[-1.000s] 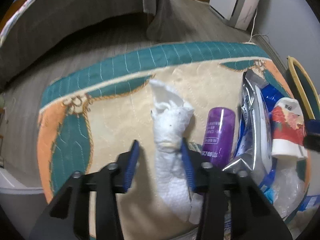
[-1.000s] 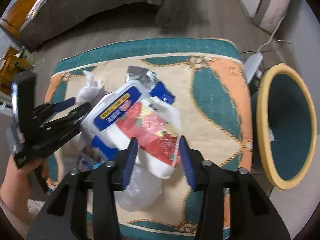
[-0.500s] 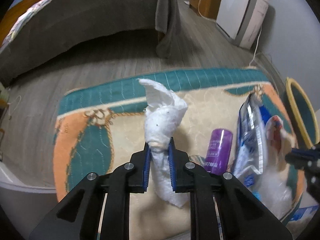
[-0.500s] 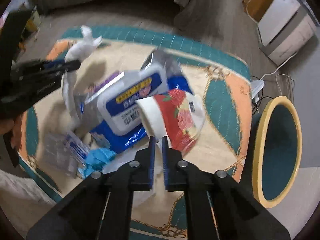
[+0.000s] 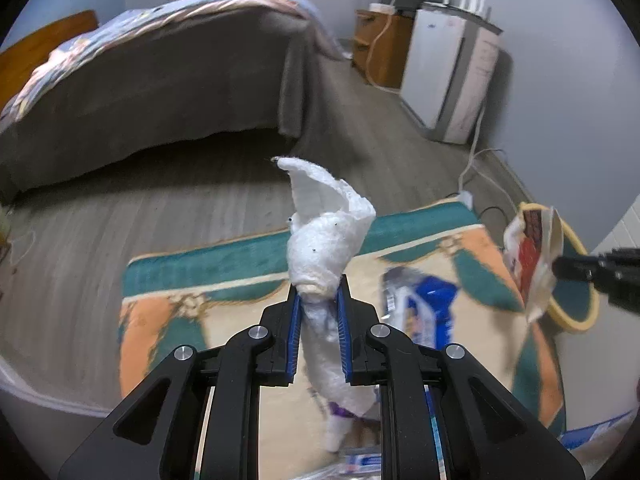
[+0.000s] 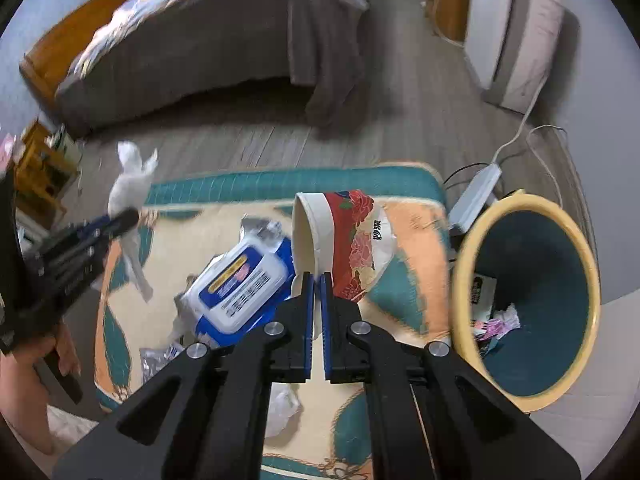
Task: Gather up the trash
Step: 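Carry the tissue and cup over the bin and release both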
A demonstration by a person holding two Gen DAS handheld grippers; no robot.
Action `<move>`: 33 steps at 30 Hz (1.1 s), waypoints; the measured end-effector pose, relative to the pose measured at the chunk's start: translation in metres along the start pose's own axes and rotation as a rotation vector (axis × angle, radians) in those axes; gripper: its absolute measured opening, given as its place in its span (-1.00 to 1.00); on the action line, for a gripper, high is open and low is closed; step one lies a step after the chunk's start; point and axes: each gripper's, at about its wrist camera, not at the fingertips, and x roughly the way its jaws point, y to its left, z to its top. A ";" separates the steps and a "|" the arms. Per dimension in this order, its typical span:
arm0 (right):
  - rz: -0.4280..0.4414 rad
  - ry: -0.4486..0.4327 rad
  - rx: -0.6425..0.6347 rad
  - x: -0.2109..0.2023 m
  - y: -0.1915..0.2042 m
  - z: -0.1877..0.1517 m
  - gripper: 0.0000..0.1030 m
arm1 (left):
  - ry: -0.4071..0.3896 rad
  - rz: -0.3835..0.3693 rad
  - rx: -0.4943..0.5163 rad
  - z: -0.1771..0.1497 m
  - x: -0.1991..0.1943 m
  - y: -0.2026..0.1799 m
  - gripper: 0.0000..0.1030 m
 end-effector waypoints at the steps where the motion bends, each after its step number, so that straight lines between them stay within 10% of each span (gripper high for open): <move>1: -0.001 -0.009 0.014 -0.004 -0.007 0.001 -0.94 | -0.006 -0.003 0.014 0.002 -0.002 -0.006 -0.66; 33: -0.101 -0.092 0.141 -0.035 -0.120 -0.007 -0.94 | 0.006 -0.173 0.292 -0.012 0.006 -0.162 -0.66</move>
